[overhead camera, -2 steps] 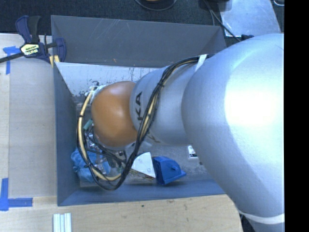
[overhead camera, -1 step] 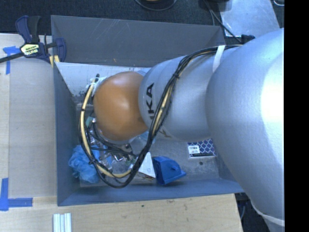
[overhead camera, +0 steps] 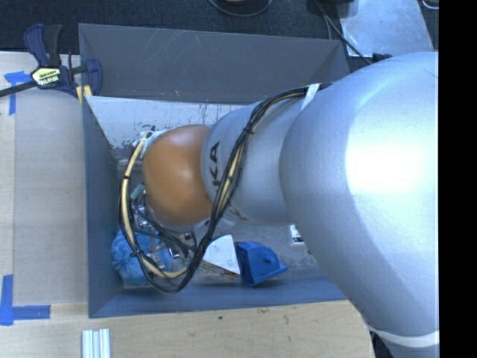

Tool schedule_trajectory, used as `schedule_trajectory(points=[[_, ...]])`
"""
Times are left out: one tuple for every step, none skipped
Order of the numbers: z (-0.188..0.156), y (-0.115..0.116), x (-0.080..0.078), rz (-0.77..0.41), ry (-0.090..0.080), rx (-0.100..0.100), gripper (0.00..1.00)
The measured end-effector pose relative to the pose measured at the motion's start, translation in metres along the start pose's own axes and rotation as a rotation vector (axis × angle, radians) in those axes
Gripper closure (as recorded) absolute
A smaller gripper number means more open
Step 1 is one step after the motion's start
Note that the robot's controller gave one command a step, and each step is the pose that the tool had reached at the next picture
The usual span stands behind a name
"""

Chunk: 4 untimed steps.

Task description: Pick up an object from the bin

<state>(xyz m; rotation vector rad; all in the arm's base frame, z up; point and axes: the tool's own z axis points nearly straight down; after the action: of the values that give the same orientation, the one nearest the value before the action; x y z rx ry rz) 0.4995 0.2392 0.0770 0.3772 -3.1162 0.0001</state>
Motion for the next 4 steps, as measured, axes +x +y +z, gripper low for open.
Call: schedule_trajectory(points=[[0.007,0.000,-0.017,0.052,-0.012,-0.002,0.00],[0.000,-0.001,0.000,0.002,0.000,0.000,1.00],[0.000,-0.001,0.000,0.002,0.000,0.000,1.00],[-0.002,-0.001,0.000,0.002,0.000,0.000,1.00]])
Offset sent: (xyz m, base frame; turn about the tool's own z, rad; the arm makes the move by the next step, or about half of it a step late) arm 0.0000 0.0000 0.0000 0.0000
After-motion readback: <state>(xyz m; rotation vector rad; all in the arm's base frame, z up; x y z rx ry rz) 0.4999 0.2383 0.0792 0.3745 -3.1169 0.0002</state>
